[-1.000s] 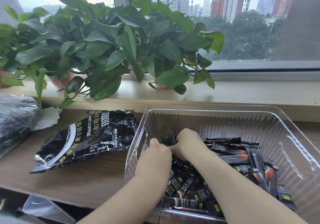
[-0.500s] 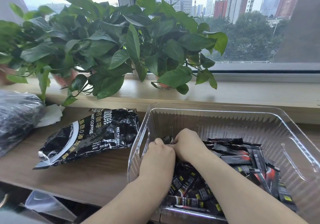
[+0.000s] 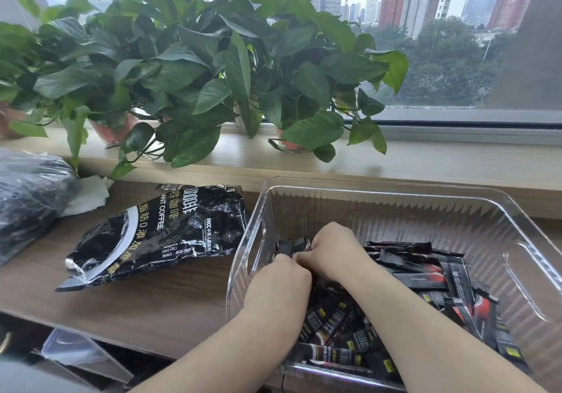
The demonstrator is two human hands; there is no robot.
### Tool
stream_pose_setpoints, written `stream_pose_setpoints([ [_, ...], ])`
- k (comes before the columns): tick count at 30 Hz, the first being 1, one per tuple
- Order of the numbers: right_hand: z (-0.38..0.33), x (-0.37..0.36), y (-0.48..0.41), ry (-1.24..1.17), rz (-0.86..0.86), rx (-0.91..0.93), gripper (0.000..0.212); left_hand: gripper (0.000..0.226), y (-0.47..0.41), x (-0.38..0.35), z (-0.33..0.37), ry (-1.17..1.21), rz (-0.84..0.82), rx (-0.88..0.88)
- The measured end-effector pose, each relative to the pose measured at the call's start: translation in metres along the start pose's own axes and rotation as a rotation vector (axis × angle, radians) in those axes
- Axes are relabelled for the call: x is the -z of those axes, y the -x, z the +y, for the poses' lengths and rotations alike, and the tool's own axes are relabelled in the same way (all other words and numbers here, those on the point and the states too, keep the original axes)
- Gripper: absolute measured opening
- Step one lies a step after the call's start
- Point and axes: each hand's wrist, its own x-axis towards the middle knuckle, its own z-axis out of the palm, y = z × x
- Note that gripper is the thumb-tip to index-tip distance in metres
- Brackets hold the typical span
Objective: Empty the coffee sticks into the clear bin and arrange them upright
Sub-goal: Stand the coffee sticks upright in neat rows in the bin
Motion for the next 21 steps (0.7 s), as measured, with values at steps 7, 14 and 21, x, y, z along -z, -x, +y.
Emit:
stream_pose_setpoints([
  [7, 0.004, -0.001, -0.002, -0.024, 0.018, 0.009, 0.044, 0.036, 0.01, 0.002, -0.001, 0.024, -0.047, -0.023],
  [14, 0.007, -0.002, 0.0, -0.085, 0.02, 0.021, 0.047, 0.044, 0.011, -0.001, -0.001, 0.004, -0.09, -0.05],
  [21, 0.008, -0.001, 0.0, -0.095, 0.0, 0.023, 0.036, 0.039, 0.01, 0.002, 0.003, -0.04, -0.108, -0.025],
])
